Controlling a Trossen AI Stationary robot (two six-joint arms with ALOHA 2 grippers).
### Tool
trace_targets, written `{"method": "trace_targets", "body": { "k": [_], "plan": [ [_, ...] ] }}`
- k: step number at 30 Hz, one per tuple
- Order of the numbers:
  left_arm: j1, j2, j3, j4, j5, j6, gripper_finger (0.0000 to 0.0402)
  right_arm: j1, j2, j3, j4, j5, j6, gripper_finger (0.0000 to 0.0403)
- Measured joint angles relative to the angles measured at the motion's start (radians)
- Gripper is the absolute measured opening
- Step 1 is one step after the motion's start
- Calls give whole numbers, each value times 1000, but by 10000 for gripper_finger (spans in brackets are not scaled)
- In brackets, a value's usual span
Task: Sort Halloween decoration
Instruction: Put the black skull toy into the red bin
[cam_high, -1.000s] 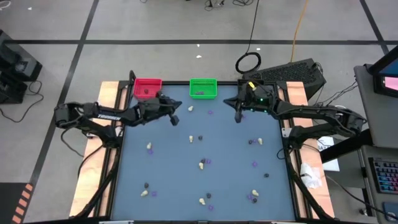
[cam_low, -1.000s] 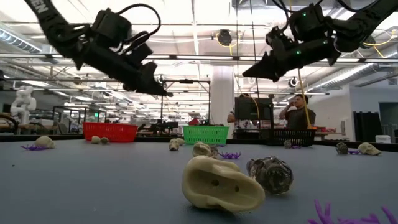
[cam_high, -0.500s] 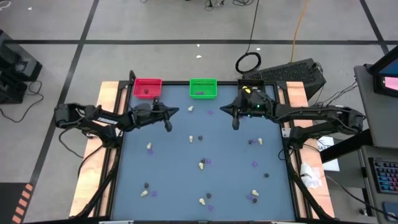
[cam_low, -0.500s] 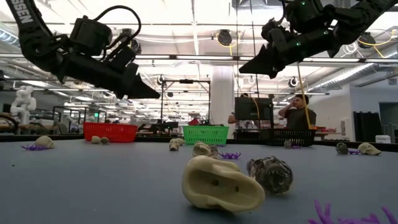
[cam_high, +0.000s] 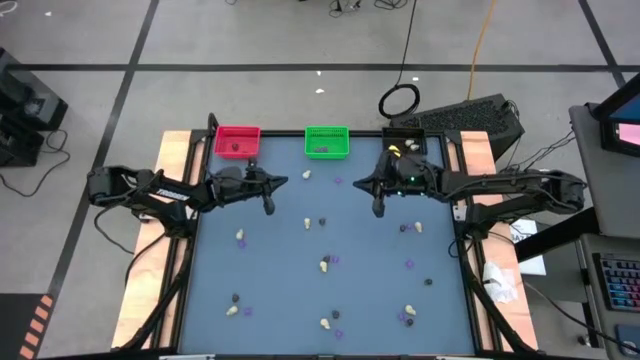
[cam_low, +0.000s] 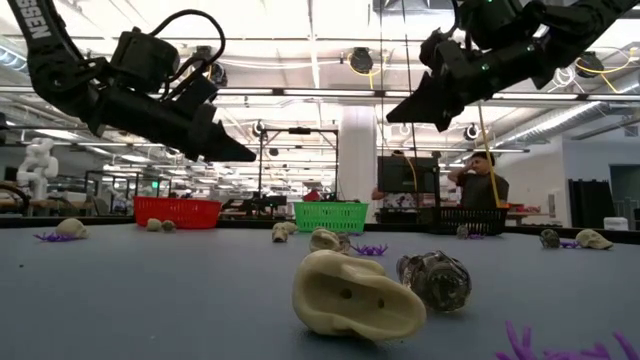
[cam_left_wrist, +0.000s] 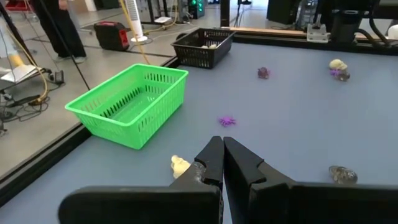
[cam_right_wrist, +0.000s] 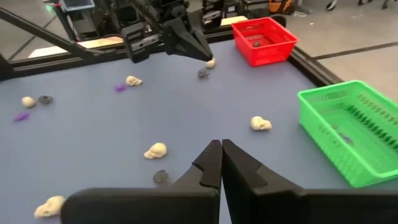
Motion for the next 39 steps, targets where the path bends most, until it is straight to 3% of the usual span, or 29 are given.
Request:
{"method": "trace_targets", "body": {
  "k": [9,14,20,39],
  "plan": [
    [-13,0,0,-1,117,27,6,80,0,0,-15,-1,64,0],
    [-26,0,0,-1,118,28,6,130,0,7,-29,26,115,0],
    [-27,0,0,-1,118,20,6,185,0,90,-188,106,117,0],
    [-27,0,1,0,118,19,6,283,40,116,-306,133,164,0]
  ]
}}
